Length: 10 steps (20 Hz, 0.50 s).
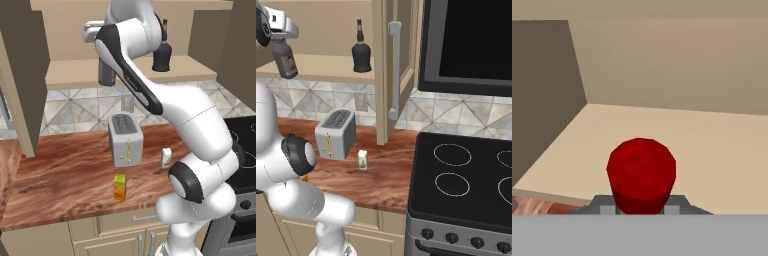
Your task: Sort all alcoholic drinks to one cabinet, and non-alcoholic drinks to the other.
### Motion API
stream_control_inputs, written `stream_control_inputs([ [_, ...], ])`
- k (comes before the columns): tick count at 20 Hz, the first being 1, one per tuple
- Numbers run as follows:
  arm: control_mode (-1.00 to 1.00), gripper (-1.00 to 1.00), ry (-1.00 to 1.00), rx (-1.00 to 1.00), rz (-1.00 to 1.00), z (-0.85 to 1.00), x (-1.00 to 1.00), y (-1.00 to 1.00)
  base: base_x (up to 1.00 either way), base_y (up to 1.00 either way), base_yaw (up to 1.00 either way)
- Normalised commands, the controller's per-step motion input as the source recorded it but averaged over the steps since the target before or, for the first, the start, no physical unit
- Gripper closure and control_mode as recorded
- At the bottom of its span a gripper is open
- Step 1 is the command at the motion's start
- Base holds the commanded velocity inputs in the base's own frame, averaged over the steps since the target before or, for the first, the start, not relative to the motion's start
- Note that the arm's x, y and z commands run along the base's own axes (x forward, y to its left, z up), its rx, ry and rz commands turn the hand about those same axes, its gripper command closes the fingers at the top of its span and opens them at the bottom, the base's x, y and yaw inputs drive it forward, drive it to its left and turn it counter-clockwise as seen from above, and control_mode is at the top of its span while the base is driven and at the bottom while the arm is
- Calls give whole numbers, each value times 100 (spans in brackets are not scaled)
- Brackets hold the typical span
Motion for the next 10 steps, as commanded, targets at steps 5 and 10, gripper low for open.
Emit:
stream_control_inputs([
  [5,-100,100,-3,0,-2,6,15,0,0,0,0],
  [10,-100,100,-2,0,-2,4,18,0,0,0,0],
])
